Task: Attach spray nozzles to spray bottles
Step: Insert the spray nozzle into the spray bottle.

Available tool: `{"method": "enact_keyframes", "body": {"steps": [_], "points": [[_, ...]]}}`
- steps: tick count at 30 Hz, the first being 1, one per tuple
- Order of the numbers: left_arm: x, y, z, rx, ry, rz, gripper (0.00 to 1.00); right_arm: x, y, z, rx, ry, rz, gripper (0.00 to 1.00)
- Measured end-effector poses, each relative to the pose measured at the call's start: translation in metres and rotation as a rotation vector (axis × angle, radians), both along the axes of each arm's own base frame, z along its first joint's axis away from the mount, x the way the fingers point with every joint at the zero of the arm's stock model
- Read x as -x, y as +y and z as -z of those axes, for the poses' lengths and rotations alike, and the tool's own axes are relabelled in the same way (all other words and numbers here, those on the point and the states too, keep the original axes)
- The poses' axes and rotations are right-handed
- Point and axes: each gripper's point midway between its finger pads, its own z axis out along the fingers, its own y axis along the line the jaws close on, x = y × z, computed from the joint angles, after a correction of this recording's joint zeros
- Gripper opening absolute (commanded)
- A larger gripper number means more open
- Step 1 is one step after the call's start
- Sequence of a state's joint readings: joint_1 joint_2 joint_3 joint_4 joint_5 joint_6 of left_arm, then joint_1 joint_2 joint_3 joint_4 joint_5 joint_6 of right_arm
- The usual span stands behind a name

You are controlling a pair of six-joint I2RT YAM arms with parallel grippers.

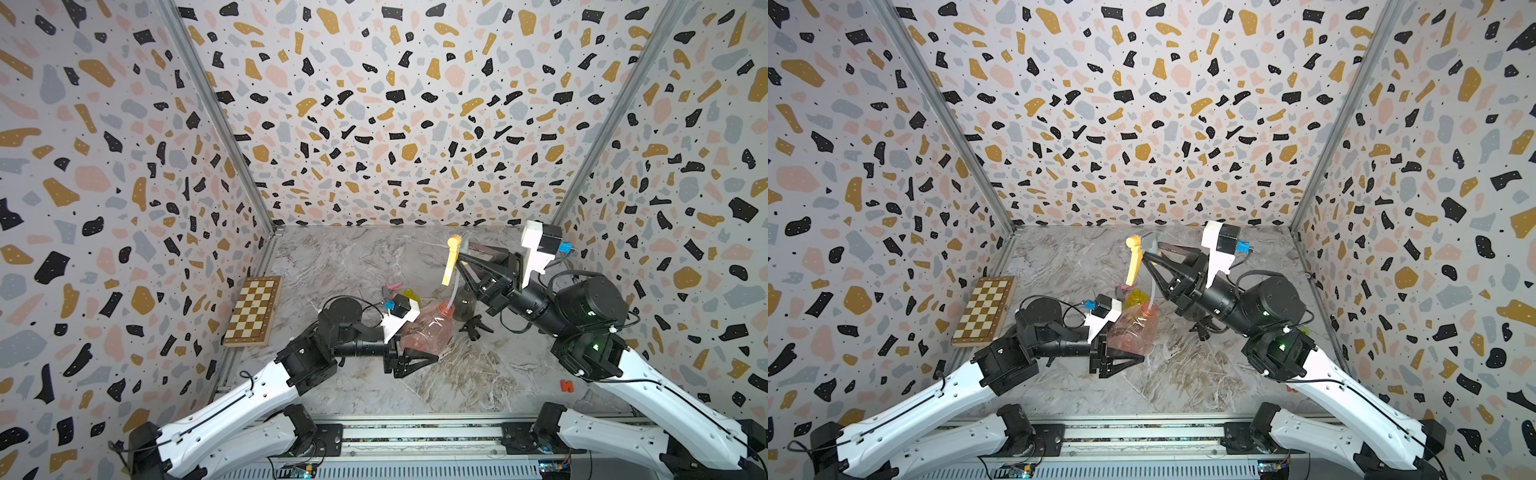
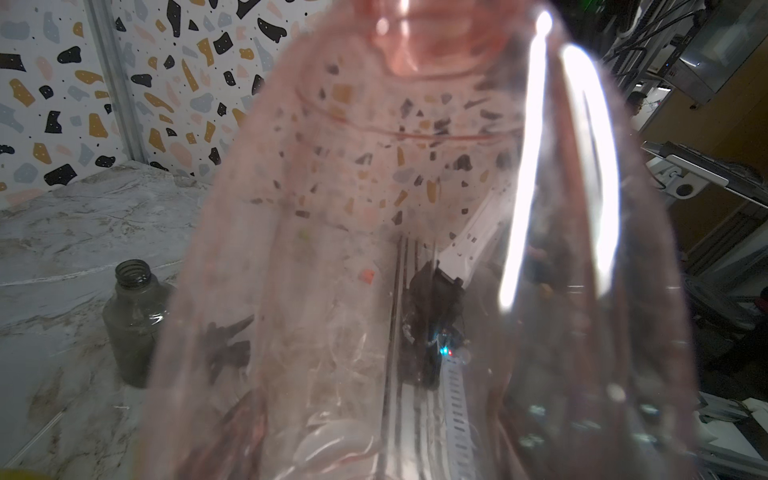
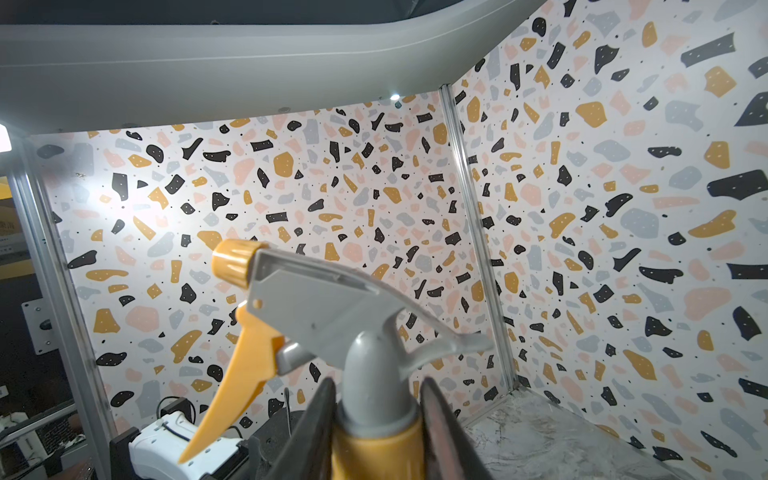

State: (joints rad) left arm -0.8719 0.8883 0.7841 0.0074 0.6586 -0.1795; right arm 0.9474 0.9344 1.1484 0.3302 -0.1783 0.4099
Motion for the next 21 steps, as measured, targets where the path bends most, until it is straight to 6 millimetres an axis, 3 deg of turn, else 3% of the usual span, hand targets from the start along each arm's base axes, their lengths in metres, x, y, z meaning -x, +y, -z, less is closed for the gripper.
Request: {"method": "enact_keyframes", "body": {"steps": [9, 21], "points": [[0.002, 0.003, -0.008, 0.029, -0.015, -0.007, 0.0, 0.003, 0.003, 0.006, -0.002, -0.001, -0.002, 0.16], [-0.008, 0.011, -0.03, 0.092, -0.01, -0.099, 0.0, 0.009, 0.021, 0.057, 0.082, 0.052, -0.085, 0.25]]}}
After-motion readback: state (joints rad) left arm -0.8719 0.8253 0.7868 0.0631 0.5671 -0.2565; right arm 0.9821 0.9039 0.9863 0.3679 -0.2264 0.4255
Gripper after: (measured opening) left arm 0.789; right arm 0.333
